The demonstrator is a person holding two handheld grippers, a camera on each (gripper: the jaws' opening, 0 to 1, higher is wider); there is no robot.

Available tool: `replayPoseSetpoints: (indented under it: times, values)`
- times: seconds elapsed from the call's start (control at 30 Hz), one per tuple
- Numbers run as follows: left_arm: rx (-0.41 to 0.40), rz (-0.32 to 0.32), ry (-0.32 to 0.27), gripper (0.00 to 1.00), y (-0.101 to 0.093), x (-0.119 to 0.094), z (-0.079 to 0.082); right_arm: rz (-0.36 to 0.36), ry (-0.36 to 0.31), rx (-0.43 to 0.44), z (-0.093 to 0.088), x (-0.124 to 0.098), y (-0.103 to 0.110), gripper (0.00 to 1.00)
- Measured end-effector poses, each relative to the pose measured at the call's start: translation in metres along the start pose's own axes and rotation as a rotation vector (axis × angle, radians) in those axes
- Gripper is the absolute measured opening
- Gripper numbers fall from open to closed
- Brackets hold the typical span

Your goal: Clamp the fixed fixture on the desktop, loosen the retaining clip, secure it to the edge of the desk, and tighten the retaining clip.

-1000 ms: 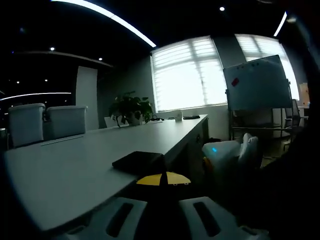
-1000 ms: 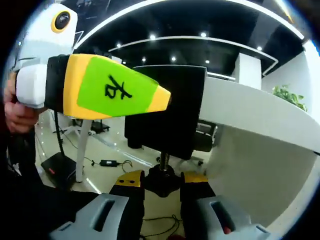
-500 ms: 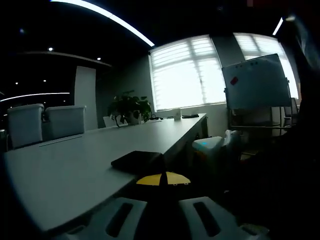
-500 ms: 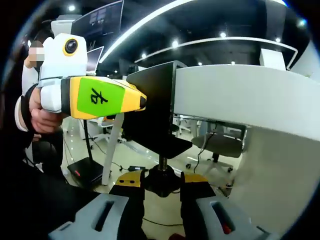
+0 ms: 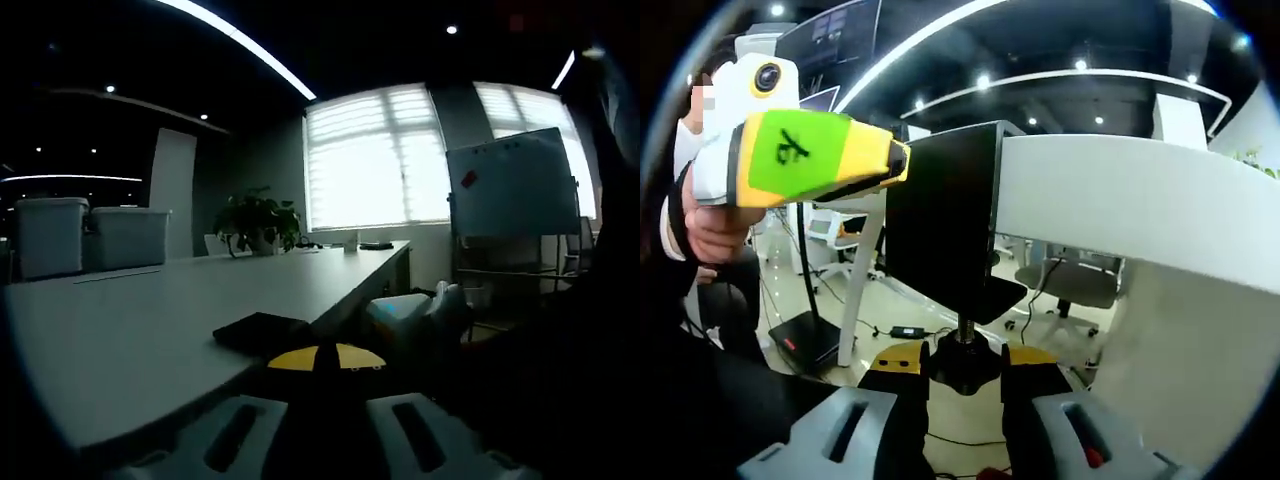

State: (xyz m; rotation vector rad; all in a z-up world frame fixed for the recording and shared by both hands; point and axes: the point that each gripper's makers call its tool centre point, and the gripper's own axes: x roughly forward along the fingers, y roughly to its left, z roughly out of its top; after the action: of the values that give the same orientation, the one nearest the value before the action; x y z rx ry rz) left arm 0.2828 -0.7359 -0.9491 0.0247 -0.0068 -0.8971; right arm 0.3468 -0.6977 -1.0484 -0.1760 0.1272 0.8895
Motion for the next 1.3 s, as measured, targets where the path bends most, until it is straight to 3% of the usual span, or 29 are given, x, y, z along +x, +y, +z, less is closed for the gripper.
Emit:
replayPoseSetpoints:
  times: [0.17, 0.37, 0.47, 0.53, 0.7, 0.93, 1.1, 1.3]
  values:
    - [-0.019, 0.002, -0.013, 0.14, -0.001, -0.008, 0.004, -0.003, 0.002, 0.007, 0.0, 0.001, 0.0, 0.26]
    - [-0.046, -0.022, 0.02, 0.34, -0.014, -0.016, 0.009, -0.009, 0.0, 0.012, 0.0, 0.0, -0.001, 0.26]
    - [-0.056, -0.016, 0.041, 0.51, -0.021, -0.029, 0.011, -0.011, 0.004, 0.015, 0.0, 0.0, -0.001, 0.26]
    - [-0.061, -0.002, 0.045, 0.57, -0.02, -0.044, 0.013, -0.01, 0.014, 0.009, 0.0, 0.0, -0.001, 0.26]
    - [-0.065, 0.055, 0.067, 0.61, -0.012, -0.08, 0.016, -0.01, 0.038, -0.005, -0.001, 0.0, -0.001, 0.26]
    - [-0.054, 0.096, 0.108, 0.64, -0.004, -0.111, 0.015, -0.007, 0.053, -0.019, 0.004, -0.001, 0.0, 0.26]
    - [-0.108, 0.203, 0.094, 0.7, 0.023, -0.14, 0.023, 0.008, 0.071, -0.039, 0.008, -0.002, 0.002, 0.26]
    - [-0.139, 0.282, 0.085, 0.68, 0.044, -0.17, 0.025, 0.052, 0.091, -0.06, 0.016, -0.018, -0.003, 0.27]
